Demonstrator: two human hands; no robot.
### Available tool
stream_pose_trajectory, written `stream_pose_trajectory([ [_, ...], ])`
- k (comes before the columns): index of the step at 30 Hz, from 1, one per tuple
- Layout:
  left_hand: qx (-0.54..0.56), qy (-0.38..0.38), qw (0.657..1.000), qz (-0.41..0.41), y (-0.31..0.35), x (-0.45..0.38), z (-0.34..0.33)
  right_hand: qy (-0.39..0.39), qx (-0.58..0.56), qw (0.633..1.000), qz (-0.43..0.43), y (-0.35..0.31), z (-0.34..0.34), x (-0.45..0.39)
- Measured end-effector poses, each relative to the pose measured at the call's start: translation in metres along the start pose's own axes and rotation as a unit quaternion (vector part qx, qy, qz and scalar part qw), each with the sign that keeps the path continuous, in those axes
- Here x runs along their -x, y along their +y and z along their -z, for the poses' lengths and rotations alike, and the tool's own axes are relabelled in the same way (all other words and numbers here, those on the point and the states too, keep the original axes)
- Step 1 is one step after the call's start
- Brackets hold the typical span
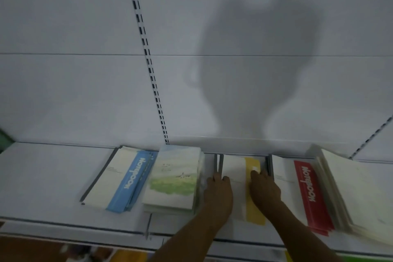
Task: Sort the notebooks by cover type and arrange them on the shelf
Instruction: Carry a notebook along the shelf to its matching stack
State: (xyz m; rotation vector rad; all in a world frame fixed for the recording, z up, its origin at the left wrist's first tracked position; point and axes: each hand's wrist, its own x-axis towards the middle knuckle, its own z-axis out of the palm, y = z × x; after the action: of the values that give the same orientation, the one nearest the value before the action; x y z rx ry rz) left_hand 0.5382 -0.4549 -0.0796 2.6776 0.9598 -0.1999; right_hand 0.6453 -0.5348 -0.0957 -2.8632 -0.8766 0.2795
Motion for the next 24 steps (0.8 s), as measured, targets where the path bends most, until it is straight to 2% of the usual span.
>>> stream_pose_trajectory([
  [10, 0.004, -0.036, 0.999, -0.008, 0.001, -0.001, -0.001, 0.006, -0.024, 1.0, 0.015, 0.002, -0.006, 0.012],
  [16, 0.001, -0.026, 1.0, -0.013, 0.003, -0.01, 0.0, 0.003, -0.036, 0.999, 0.028, 0.004, -0.006, 0.017],
  [20, 0.052, -0.036, 0.998, 0.021, -0.002, -0.016, -0.001, -0.005, -0.053, 0.998, 0.023, 0.002, -0.007, 0.02],
  [24, 0.125, -0.04, 0.991, 0.035, 0.0, -0.022, 0.0, -0.034, -0.144, 0.989, -0.025, -0.004, -0.008, 0.017],
])
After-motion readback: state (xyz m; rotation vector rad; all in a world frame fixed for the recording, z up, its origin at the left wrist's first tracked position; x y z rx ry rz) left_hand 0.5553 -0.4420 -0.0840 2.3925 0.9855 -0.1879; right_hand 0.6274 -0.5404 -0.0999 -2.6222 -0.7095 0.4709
